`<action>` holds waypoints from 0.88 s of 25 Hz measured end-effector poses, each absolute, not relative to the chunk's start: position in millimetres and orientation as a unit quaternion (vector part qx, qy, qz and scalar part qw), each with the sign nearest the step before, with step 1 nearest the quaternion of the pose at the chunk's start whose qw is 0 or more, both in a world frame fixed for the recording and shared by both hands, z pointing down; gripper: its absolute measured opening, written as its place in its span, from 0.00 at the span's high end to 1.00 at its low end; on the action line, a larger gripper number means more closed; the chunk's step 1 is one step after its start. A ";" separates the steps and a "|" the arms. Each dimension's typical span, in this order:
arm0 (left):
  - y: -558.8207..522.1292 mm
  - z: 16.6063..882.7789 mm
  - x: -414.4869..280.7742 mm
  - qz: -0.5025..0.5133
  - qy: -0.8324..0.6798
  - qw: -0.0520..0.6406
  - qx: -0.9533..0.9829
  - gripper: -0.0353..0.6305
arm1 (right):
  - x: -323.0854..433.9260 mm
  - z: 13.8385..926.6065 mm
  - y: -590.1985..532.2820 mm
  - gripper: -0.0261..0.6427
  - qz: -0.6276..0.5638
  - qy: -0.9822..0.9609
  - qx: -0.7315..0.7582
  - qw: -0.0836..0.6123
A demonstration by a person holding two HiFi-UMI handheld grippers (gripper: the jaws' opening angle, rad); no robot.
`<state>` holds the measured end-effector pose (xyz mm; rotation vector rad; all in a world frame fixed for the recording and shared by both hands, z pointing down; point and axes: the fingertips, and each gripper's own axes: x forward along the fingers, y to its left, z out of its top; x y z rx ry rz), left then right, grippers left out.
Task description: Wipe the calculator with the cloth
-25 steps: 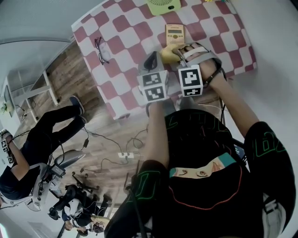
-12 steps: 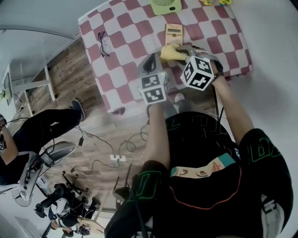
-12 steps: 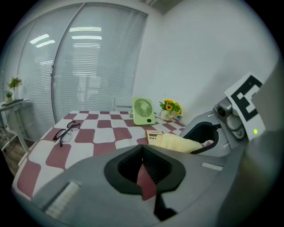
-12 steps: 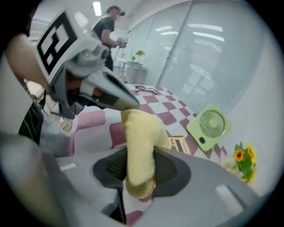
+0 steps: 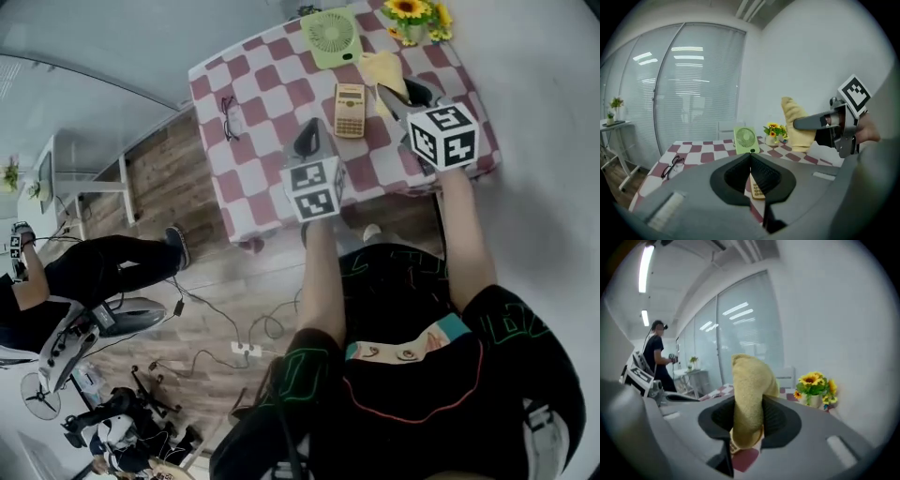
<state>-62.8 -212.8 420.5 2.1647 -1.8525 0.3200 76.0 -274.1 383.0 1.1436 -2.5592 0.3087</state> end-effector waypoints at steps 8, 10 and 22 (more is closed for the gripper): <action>-231.0 347.6 -55.9 0.084 -0.645 0.069 0.757 0.93 | 160.7 330.3 -284.7 0.77 0.117 -0.861 0.493 0.041; -236.2 334.9 -56.4 0.077 -0.648 0.057 0.756 0.93 | 169.8 326.4 -288.0 0.77 0.121 -0.858 0.497 0.036; -246.4 301.3 -53.9 0.061 -0.651 0.017 0.757 0.93 | 160.7 316.0 -292.9 0.77 0.089 -0.870 0.484 0.041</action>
